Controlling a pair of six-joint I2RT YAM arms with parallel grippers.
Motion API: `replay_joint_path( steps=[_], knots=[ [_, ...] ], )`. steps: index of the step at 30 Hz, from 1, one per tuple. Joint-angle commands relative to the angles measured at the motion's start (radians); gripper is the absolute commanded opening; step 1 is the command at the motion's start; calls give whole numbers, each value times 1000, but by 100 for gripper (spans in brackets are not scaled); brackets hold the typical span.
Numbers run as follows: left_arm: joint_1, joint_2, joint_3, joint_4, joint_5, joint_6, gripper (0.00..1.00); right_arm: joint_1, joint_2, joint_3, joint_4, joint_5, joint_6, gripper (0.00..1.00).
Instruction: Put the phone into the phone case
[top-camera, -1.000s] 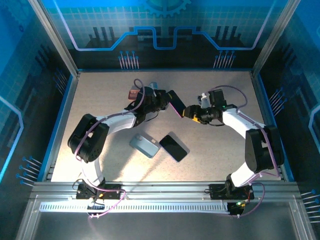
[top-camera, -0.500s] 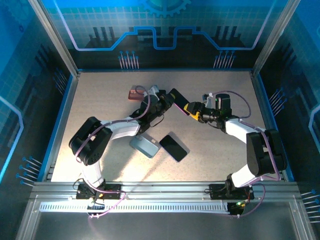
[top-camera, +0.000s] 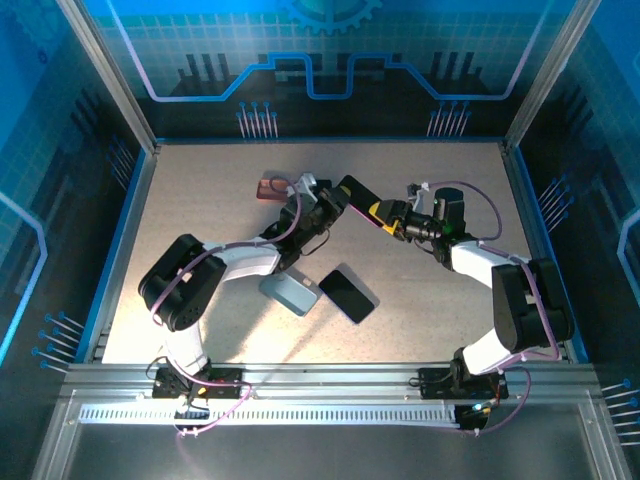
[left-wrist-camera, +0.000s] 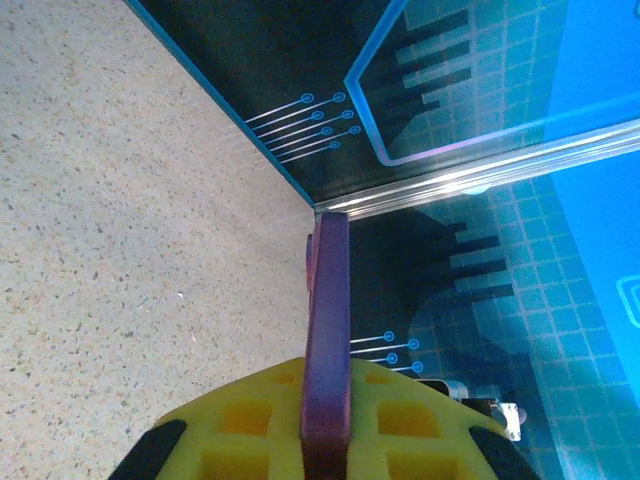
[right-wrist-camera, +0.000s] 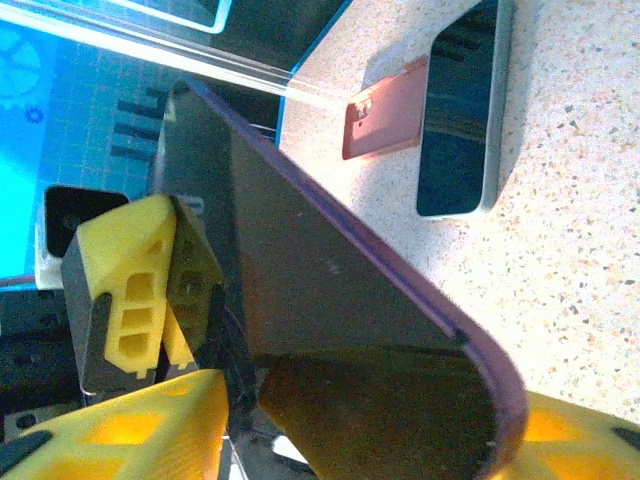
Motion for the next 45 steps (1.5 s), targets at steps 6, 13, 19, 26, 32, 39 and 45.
replay_joint_path(
  steps=[6, 13, 19, 26, 32, 39, 45],
  knots=[
    [-8, -29, -32, 3, 9, -17, 0, -9, 30, 14, 111, -18, 45, 25],
    [4, -31, -23, -62, 28, 1, 27, -11, -7, 13, 60, -1, 17, 7],
    [42, -37, -33, -102, 70, 17, 35, -11, -60, 17, -40, 16, -41, 1],
    [113, -88, -99, -164, 86, 81, 38, -17, -109, 41, -214, 27, -139, 0],
    [225, -134, -92, -331, 117, 194, 40, -28, -137, 79, -344, 58, -208, 0],
    [351, 38, 251, -742, 169, 349, 30, -43, -59, 194, -432, 19, -259, 0],
    [419, 313, 578, -905, 226, 384, 28, -68, 29, 260, -418, -7, -246, 0]
  ],
)
